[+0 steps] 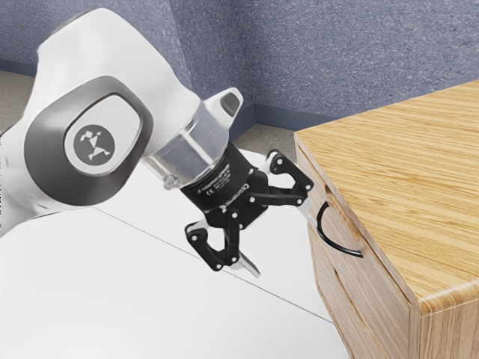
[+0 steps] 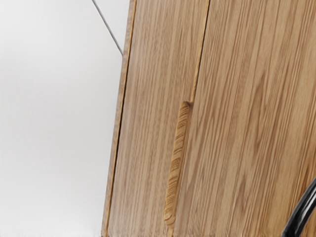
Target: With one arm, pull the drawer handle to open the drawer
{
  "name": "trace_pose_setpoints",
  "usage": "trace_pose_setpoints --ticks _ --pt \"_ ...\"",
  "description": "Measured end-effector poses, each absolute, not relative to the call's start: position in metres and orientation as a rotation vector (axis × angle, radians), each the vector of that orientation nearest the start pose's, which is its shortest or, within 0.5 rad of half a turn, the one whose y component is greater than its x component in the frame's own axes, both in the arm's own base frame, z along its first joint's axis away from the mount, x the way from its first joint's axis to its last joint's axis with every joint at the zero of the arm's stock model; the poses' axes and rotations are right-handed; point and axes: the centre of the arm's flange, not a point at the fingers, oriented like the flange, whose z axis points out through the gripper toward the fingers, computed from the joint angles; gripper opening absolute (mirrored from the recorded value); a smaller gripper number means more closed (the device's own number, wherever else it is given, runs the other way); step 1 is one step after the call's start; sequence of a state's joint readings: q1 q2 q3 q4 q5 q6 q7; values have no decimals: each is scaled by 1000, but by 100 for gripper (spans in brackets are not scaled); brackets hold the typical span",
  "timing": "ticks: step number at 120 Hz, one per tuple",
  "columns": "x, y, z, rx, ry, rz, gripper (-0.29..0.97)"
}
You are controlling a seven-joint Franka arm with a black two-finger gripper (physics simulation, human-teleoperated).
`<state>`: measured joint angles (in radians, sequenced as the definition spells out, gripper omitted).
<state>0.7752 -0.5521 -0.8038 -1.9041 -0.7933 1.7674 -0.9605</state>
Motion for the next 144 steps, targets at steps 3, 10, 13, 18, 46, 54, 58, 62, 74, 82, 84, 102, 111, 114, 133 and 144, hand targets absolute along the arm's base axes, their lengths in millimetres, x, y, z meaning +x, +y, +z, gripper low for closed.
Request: trace_pose_setpoints --ticks 3,10,13,18,46,54,58,62,74,82,84,102,111,114,133,144 --pt "450 -181 659 -3171 -1741 -88 67" --pt "450 -188 657 -3192 -1696 -99 67" --pt "451 -190 656 -3201 -1676 -108 67" --pt "451 -191 656 -3217 -1644 -125 67" --pt "454 -195 652 -3287 -1483 -192 67" --pt "455 -198 651 -3302 -1441 -205 67" --pt "455 -199 651 -3309 -1424 -212 67" --pt "455 -199 650 -3314 -1408 -218 67" --pt "455 -197 645 -3321 -1374 -219 67" --pt "456 -195 640 -3323 -1356 -216 67" --pt "456 -195 639 -3324 -1350 -216 67" --pt "456 -190 637 -3330 -1315 -226 67" --pt "456 -182 636 -3327 -1316 -227 67" --pt "455 -179 636 -3325 -1317 -230 67" --pt "452 -167 641 -3325 -1311 -254 67" --pt "450 -166 643 -3328 -1294 -262 67"
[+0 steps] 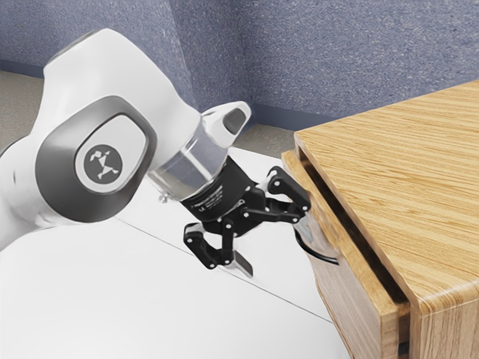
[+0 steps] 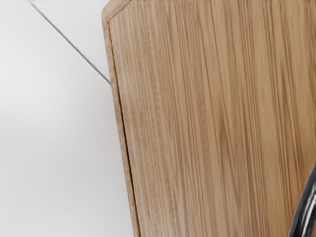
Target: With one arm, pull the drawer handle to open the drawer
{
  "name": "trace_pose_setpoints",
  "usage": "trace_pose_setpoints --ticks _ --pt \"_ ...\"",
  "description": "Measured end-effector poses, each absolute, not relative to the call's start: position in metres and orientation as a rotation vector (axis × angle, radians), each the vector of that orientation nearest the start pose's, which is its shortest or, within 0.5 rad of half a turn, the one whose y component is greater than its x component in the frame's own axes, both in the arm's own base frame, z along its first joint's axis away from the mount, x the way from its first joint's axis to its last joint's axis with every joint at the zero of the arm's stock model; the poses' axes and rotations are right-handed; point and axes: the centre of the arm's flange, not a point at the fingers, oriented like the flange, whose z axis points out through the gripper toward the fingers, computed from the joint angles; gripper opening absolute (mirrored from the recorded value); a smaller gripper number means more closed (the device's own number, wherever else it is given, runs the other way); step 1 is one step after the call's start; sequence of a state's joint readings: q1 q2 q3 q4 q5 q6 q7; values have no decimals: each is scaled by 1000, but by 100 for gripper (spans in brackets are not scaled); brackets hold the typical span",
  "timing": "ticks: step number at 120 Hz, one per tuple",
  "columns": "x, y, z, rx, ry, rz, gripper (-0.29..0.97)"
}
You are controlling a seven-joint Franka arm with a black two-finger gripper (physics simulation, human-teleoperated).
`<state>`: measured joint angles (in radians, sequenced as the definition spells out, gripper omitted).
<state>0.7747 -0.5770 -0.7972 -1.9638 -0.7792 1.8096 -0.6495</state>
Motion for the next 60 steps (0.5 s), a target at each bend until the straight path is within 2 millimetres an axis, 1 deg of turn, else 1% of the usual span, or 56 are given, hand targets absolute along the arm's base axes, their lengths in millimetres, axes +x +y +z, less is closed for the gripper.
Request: trace_pose_setpoints --ticks 33,46,60 --pt "446 -162 648 -3336 -1261 -275 67" --pt "445 -160 643 -3330 -1257 -266 67" --pt "443 -156 642 -3326 -1259 -273 67"
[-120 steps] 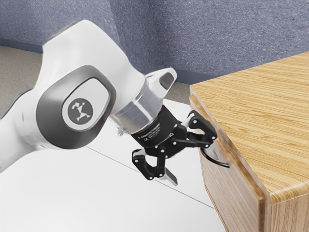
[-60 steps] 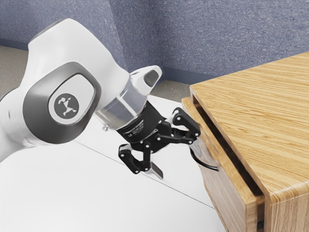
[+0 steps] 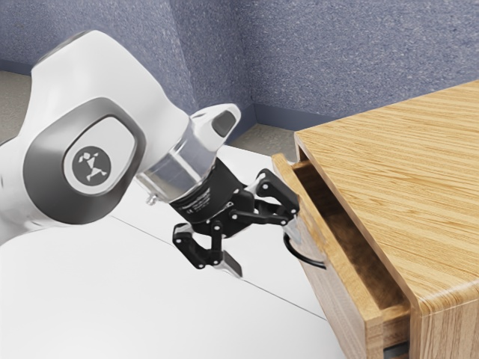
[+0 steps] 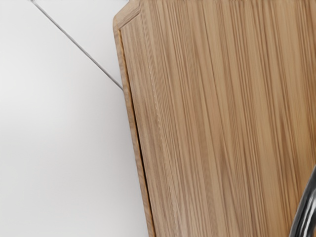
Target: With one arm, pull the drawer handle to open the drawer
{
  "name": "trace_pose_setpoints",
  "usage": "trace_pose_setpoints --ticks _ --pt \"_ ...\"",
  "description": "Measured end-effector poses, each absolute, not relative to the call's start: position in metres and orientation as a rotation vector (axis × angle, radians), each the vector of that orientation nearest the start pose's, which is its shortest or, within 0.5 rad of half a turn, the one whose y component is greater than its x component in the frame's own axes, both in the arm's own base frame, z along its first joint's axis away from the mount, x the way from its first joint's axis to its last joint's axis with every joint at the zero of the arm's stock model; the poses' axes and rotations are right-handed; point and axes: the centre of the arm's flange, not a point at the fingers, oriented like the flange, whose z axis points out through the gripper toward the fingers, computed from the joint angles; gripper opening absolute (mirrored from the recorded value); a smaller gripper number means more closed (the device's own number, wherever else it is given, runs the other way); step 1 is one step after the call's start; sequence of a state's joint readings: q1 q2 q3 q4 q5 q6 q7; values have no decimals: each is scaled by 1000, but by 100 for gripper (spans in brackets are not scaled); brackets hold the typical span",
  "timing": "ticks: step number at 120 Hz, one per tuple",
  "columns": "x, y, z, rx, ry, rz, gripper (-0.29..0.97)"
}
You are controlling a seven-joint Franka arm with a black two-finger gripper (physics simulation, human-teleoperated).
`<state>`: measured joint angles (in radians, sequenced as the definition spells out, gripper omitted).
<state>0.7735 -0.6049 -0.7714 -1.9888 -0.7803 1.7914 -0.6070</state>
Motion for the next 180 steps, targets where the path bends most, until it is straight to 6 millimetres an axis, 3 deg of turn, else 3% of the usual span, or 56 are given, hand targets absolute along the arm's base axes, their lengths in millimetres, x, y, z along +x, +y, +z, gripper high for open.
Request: trace_pose_setpoints --ticks 66,122,180 --pt "417 -126 647 -3318 -1295 -323 67" --pt "401 -150 641 -3360 -1188 -312 67" --pt "380 -137 639 -3370 -1210 -324 67"
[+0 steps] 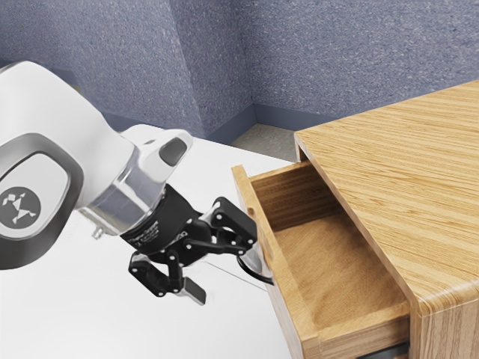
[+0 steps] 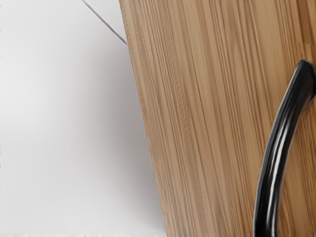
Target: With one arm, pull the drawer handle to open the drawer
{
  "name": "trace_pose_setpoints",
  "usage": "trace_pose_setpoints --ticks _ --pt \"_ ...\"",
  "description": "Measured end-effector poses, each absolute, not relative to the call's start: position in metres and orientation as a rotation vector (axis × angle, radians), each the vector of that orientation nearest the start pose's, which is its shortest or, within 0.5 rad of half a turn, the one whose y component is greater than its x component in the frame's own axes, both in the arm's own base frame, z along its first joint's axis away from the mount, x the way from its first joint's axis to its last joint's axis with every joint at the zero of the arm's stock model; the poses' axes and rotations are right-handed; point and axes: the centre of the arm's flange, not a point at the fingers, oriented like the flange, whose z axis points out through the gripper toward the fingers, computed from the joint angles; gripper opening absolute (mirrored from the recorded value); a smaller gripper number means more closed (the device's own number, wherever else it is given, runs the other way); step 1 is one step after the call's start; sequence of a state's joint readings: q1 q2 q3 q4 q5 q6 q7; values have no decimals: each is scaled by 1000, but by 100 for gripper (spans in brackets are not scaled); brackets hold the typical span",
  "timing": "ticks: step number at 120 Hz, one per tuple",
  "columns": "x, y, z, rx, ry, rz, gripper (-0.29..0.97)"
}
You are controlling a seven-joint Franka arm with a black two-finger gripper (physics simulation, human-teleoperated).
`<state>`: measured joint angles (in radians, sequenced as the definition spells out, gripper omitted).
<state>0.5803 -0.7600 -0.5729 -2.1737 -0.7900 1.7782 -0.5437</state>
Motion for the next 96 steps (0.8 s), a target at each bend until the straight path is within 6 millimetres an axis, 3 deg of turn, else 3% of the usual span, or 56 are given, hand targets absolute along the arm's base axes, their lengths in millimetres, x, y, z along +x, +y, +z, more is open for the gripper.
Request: trace_pose_setpoints --ticks 96 --pt "307 -105 649 -3364 -1252 -424 67"
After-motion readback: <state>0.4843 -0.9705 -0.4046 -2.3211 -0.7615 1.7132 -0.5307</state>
